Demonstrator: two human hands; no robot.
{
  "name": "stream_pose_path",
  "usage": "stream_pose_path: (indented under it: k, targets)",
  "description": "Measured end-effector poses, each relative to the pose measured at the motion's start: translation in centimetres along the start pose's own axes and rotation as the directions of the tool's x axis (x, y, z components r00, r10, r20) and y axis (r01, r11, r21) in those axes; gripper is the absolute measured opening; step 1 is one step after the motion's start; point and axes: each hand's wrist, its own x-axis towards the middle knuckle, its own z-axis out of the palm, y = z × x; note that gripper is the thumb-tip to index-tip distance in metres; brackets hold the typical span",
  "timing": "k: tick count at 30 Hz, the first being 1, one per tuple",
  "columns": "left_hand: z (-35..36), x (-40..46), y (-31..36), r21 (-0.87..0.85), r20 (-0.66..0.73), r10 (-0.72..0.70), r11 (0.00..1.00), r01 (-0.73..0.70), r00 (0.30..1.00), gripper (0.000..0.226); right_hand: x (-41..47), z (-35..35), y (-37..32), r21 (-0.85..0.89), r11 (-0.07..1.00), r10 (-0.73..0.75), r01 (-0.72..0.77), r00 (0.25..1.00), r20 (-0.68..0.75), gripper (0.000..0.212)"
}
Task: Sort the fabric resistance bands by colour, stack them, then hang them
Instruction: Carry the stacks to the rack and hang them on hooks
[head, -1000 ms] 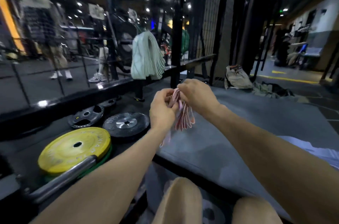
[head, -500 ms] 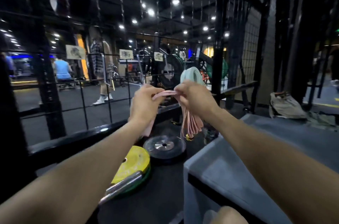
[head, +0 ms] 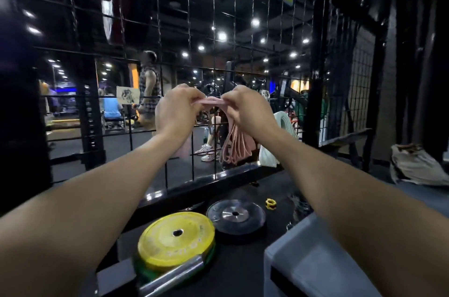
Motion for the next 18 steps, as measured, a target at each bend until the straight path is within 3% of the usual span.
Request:
stream_pose_path:
  k: [8, 14, 18]
  targets:
    - [2.5, -0.2, -1.0, 0.145, 0.041, 0.006, 0.989, -0.012, 0.999, 0.019, 0.3, 2.7, 0.8, -0.007, 1.0, -0.008, 0.008, 0.999, 0.041, 0.024]
    - [3.8, -1.5, -1.8, 0.096, 0.071, -0.056, 0.994, 0.049, 0.996, 0.016, -0.7, 4.8, 1.4, -0.092, 0.994, -0.059, 0.063, 0.997, 0.05, 0.027]
    - [4.1, -1.8, -1.8, 0.151, 0.074, -0.054, 0.988, 0.042, 0.996, 0.021, -1.3, 5.6, 1.4, -0.097, 0.992, -0.072, 0.075, 0.997, 0.034, 0.024]
